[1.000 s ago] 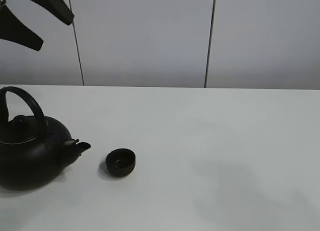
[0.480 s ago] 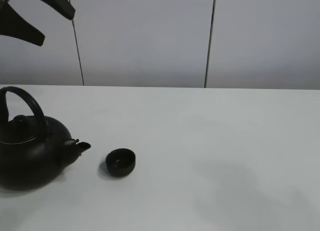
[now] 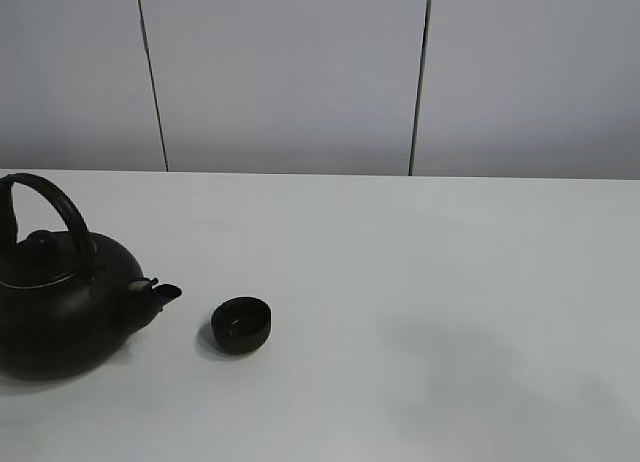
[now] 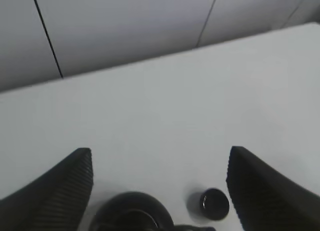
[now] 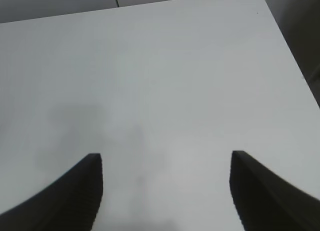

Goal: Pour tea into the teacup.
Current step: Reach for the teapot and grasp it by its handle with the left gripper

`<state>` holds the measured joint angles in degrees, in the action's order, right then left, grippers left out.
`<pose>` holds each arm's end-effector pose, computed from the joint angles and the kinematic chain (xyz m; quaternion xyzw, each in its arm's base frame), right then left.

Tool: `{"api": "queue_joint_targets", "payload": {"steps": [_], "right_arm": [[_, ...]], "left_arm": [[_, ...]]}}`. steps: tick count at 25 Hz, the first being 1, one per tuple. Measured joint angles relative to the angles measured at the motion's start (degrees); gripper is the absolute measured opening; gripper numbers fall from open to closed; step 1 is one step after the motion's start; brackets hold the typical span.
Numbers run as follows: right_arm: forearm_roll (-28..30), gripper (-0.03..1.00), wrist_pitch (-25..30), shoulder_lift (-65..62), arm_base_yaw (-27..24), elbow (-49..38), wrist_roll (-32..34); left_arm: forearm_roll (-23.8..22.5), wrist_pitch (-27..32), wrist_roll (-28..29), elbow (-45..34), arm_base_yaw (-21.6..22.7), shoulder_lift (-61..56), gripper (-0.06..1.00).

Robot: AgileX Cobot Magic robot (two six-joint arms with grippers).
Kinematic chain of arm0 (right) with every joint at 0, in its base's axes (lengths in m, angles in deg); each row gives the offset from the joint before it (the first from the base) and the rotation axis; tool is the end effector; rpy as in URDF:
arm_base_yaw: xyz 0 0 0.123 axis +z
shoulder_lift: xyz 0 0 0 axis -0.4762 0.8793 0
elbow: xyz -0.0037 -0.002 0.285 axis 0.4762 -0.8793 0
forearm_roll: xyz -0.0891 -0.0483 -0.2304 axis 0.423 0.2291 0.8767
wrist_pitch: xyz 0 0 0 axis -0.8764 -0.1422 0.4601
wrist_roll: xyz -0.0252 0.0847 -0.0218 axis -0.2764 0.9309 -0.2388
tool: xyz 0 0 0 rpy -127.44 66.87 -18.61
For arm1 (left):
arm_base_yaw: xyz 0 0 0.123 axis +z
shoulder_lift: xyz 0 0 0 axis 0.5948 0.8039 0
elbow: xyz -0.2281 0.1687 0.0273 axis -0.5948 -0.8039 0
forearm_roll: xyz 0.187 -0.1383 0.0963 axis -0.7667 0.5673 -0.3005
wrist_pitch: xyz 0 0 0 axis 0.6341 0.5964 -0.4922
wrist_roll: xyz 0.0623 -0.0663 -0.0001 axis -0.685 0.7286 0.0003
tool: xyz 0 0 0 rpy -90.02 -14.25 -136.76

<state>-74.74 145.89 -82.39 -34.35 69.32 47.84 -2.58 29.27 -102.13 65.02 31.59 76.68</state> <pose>-0.0051 0.0030 0.2667 0.0500 0.8619 -0.0072 0.5045 0.2695 -0.0563 0.3981 0.1772 0.8763 -0.1561 0.4198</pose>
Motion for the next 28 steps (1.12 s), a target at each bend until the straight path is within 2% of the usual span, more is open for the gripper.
{"api": "queue_joint_targets", "payload": {"steps": [5,8,11,14,17,20,23,28], "right_arm": [[0.0,0.5,0.0,0.0,0.0,0.0,0.0],[0.0,0.5,0.0,0.0,0.0,0.0,0.0],[0.0,0.5,0.0,0.0,0.0,0.0,0.0],[0.0,0.5,0.0,0.0,0.0,0.0,0.0],[0.0,0.5,0.0,0.0,0.0,0.0,0.0],[0.0,0.5,0.0,0.0,0.0,0.0,0.0],[0.0,0.5,0.0,0.0,0.0,0.0,0.0],[0.0,0.5,0.0,0.0,0.0,0.0,0.0]], "left_arm": [[-0.9,-6.7,0.0,-7.0,0.0,-15.0,0.54],[-0.9,-12.5,0.0,-16.5,0.0,-23.0,0.54],[-1.5,-19.1,0.0,-29.4,0.0,-30.0,0.54],[-3.5,-25.8,0.0,-40.9,0.0,-34.3,0.54],[-8.4,-30.6,0.9,-49.2,0.0,-35.5,0.54],[-15.5,-33.1,3.3,-54.2,0.0,-35.5,0.54],[-22.3,-36.6,8.6,-57.6,0.0,-35.5,0.54],[-31.1,-45.5,19.9,-60.1,0.0,-34.8,0.52]]}}
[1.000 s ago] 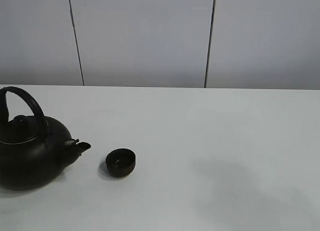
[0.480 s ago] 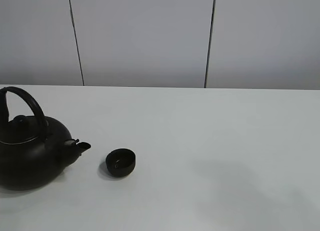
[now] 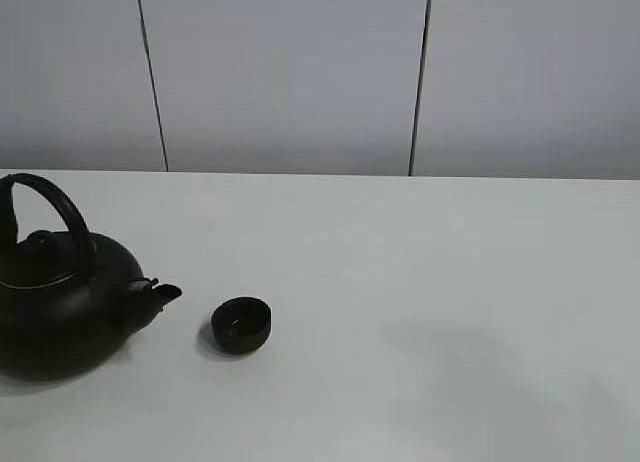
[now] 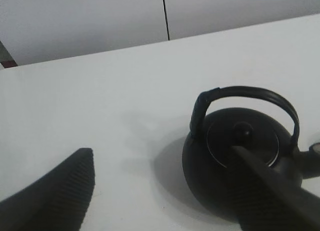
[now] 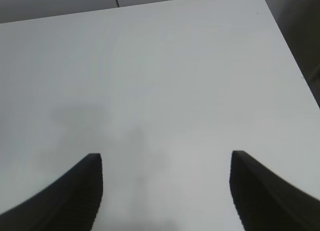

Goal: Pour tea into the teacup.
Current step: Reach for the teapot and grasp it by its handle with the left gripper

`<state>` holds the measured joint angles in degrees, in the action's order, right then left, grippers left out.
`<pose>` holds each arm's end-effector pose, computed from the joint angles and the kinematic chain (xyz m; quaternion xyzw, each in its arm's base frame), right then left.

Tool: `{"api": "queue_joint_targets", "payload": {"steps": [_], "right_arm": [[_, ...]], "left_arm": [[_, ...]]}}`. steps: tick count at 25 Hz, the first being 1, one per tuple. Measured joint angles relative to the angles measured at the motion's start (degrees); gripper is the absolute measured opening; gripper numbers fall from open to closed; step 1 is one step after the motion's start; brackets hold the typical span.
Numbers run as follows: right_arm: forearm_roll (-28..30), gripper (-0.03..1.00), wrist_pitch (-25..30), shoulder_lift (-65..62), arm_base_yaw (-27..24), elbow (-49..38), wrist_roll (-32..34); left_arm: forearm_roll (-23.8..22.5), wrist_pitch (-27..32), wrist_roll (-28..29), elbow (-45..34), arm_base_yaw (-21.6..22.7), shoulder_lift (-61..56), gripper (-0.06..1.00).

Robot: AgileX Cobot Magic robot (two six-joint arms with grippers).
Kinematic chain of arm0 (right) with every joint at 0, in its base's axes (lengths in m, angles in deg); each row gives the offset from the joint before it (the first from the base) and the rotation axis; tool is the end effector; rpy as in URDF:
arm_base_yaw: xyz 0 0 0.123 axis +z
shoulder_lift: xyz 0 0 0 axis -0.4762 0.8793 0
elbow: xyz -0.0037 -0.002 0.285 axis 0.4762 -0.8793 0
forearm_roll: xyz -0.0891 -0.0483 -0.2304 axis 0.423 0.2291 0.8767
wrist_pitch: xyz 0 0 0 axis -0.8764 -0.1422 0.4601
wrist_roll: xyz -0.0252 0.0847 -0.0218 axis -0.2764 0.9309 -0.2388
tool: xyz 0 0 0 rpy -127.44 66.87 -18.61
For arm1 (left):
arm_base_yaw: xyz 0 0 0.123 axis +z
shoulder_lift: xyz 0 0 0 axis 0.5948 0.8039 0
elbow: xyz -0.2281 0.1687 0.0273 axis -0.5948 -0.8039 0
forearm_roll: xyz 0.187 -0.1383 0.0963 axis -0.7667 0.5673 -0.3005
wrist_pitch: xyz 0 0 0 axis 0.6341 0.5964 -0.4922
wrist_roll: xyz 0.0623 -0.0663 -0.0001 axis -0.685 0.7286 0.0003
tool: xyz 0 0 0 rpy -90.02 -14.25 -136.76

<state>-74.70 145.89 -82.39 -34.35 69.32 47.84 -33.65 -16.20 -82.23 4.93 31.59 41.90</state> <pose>-0.0051 0.0029 0.2667 0.0500 0.8619 -0.0076 0.5045 0.1337 -0.0112 0.2335 0.1079 0.8292 0.0259 0.5478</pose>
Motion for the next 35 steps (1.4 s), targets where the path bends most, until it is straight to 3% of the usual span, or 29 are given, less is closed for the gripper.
{"api": "queue_joint_targets", "payload": {"steps": [6,18,25,30,35], "right_arm": [[0.0,0.5,0.0,0.0,0.0,0.0,0.0],[0.0,0.5,0.0,0.0,0.0,0.0,0.0],[0.0,0.5,0.0,0.0,0.0,0.0,0.0],[0.0,0.5,0.0,0.0,0.0,0.0,0.0],[0.0,0.5,0.0,0.0,0.0,0.0,0.0]], "left_arm": [[-2.3,-5.1,7.8,-0.3,0.0,9.6,0.46],[-13.0,-31.9,15.4,-0.3,0.1,36.0,0.46],[-24.0,-48.8,20.3,0.0,7.0,46.9,0.46],[-31.3,-55.8,21.6,0.3,12.1,51.5,0.46],[-33.5,-60.2,21.6,1.7,13.7,56.3,0.45]]}}
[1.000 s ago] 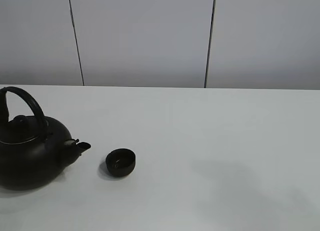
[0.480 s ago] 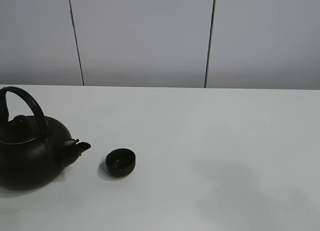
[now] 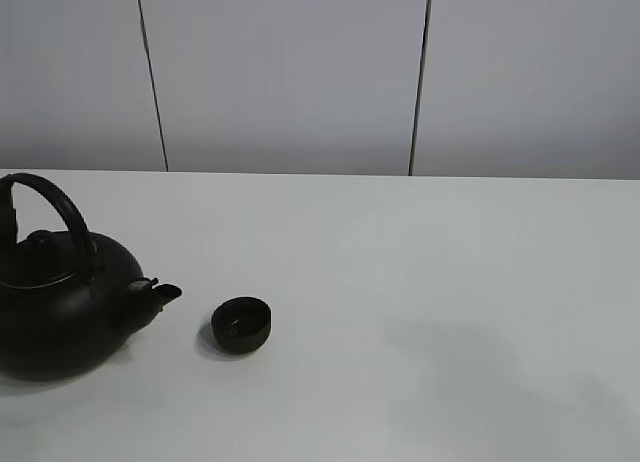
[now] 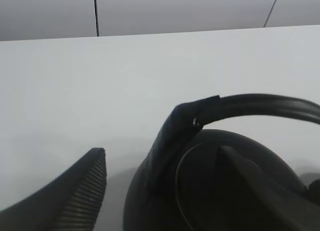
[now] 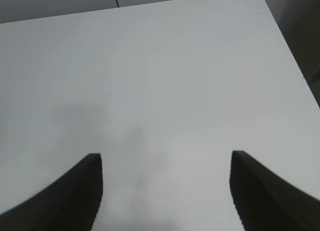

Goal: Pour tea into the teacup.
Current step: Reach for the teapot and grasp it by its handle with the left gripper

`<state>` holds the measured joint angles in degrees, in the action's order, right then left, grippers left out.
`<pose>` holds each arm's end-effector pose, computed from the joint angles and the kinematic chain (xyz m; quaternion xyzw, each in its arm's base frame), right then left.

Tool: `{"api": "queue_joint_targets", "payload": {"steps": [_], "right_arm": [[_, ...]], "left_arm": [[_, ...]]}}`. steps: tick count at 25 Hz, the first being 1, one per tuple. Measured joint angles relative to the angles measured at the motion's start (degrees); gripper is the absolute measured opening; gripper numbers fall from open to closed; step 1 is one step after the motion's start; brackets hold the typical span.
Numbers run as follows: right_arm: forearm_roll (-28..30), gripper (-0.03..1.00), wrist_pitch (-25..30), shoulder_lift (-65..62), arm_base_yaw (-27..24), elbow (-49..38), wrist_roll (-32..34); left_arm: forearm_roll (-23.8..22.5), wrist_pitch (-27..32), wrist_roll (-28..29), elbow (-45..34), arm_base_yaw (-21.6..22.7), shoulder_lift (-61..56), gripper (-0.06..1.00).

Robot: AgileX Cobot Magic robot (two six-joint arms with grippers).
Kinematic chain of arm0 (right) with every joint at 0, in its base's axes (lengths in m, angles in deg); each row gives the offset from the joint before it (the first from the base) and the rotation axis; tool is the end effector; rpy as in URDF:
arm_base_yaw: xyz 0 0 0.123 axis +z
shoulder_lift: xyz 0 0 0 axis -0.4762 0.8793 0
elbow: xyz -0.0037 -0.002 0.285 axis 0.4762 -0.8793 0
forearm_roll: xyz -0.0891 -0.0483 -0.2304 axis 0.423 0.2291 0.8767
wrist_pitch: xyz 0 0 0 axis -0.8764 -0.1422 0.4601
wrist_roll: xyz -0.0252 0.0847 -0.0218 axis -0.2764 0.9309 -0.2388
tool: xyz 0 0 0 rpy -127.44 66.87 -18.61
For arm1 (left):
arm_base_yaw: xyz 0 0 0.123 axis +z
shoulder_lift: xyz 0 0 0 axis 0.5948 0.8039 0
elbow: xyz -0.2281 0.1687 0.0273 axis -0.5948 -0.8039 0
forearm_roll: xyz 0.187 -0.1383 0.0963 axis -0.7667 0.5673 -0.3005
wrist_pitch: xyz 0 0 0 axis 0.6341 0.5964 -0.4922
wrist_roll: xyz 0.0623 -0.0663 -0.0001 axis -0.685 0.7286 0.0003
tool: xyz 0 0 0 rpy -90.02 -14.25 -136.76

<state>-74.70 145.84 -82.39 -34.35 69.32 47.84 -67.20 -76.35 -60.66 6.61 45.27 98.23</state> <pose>-0.0051 0.0029 0.2667 0.0500 0.8617 -0.0076 0.5048 0.2340 -0.0089 0.1325 0.1329 0.8116 -0.1326 0.5533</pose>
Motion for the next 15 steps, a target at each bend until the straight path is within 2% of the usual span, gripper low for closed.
{"api": "queue_joint_targets", "payload": {"steps": [8,15], "right_arm": [[0.0,0.5,0.0,0.0,0.0,0.0,0.0],[0.0,0.5,0.0,0.0,0.0,0.0,0.0]], "left_arm": [[-1.2,-4.3,-1.3,2.8,0.0,4.7,0.45],[-1.7,-5.1,-1.7,4.0,0.0,5.9,0.27]]}}
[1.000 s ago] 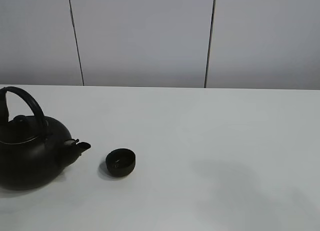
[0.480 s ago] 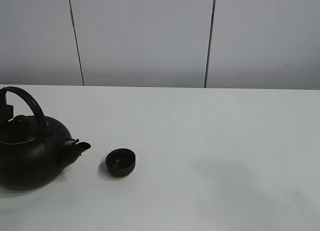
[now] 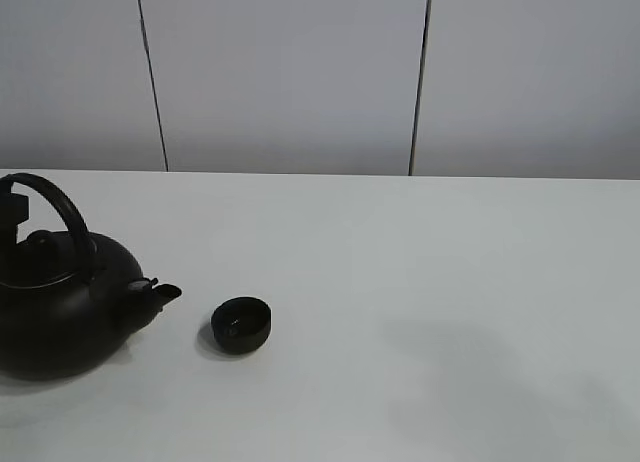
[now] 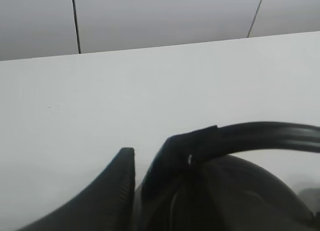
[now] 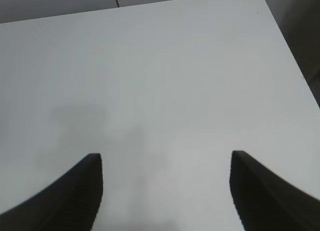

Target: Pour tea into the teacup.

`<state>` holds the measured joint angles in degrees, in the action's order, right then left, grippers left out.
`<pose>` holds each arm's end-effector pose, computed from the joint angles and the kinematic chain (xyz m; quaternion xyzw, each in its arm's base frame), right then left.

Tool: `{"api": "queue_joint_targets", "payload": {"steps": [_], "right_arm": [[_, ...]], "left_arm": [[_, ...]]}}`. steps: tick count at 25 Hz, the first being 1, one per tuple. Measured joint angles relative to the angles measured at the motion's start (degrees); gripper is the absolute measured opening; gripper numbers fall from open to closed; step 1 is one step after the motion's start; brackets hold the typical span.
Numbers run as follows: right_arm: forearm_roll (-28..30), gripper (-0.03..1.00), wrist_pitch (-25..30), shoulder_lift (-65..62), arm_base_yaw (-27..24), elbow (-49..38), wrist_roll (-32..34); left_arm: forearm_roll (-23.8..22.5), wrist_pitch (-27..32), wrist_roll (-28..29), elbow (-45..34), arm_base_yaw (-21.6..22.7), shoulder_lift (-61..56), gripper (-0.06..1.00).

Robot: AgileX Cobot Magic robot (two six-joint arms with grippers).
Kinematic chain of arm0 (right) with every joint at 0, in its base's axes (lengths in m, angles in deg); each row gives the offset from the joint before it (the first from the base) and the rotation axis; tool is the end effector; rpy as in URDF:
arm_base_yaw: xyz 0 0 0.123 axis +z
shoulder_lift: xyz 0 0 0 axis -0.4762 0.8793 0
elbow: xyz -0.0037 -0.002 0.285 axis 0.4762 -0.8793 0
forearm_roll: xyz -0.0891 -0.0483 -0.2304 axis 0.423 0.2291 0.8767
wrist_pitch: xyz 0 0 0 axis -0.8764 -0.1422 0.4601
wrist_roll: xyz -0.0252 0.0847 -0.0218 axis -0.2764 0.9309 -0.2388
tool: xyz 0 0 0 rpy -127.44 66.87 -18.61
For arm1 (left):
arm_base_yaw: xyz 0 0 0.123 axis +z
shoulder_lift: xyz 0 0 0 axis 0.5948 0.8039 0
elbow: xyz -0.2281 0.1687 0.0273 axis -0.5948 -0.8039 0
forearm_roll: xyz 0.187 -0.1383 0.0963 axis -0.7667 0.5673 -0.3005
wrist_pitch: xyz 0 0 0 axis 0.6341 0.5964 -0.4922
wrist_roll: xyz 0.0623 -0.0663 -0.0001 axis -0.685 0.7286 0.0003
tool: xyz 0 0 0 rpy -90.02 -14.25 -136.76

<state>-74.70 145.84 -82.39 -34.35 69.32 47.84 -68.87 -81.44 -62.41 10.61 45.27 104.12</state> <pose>-0.0051 0.0029 0.2667 0.0500 0.8617 -0.0076 0.5048 0.2538 -0.0103 0.1261 0.1544 0.7912 -0.1478 0.5730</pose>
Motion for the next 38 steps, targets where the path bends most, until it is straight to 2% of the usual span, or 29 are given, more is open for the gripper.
{"api": "queue_joint_targets", "payload": {"steps": [2,3,13,20,28,31,38], "right_arm": [[0.0,0.5,0.0,0.0,0.0,0.0,0.0],[0.0,0.5,0.0,0.0,0.0,0.0,0.0],[0.0,0.5,0.0,0.0,0.0,0.0,0.0],[0.0,0.5,-0.1,0.0,0.0,0.0,0.0],[0.0,0.5,-0.1,0.0,0.0,0.0,0.0],[0.0,0.5,-0.2,0.0,0.0,0.0,0.0],[0.0,0.5,-0.2,0.0,0.0,0.0,0.0]], "left_arm": [[-0.8,-0.1,-0.6,0.0,0.0,0.0,0.19],[-0.7,-0.1,-1.0,0.0,0.0,0.0,0.18],[-1.0,-0.4,-1.6,0.0,0.0,-0.3,0.18],[-2.8,5.0,-1.6,-0.1,0.0,-7.1,0.18],[-3.3,5.4,2.3,-0.1,-0.5,-14.7,0.18],[-2.9,6.5,2.8,0.1,-3.5,-15.0,0.18],[1.1,14.7,2.9,3.0,-12.9,-15.0,0.18]]}}
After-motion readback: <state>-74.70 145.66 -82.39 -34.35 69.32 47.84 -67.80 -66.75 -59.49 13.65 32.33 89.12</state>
